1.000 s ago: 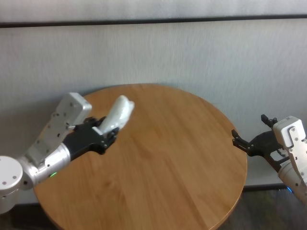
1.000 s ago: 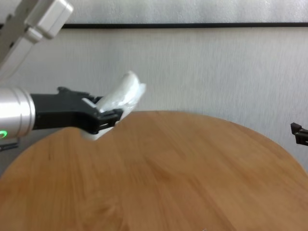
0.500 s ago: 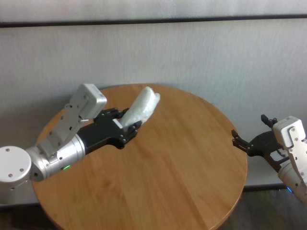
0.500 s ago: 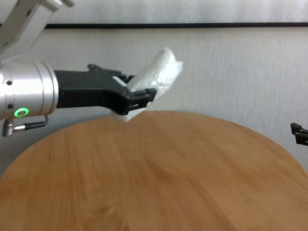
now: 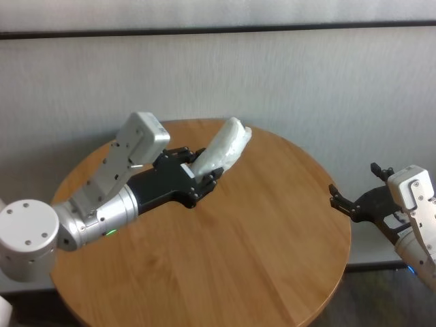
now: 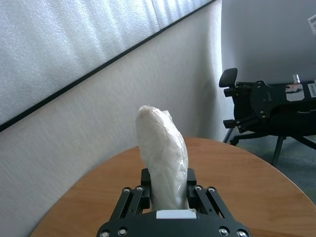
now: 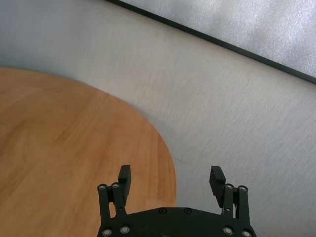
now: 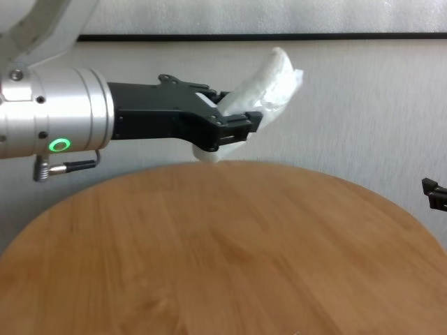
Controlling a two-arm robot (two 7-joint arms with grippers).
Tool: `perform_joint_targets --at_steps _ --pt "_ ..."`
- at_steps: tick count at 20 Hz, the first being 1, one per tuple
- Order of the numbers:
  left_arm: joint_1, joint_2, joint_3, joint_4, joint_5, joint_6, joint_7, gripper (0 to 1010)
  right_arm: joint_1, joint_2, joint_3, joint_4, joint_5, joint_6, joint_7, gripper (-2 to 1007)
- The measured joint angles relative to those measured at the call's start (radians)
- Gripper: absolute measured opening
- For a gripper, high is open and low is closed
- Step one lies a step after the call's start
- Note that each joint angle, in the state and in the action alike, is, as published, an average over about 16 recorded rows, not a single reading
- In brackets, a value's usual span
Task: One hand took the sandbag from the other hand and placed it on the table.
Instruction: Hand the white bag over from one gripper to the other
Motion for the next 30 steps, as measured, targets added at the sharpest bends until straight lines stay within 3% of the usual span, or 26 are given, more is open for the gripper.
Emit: perform_joint_targets --at_steps 16,30 --pt "-0.039 -0.015 0.050 0.004 -0.021 0.025 -0.013 426 0.000 0.000 0.000 0.000 0.000 0.000 0.000 1005" --pt "-0.049 -0.016 0.060 0.000 -0.025 0.047 -0.010 427 0.000 0.000 0.000 0.000 0.000 0.000 0.000 1005"
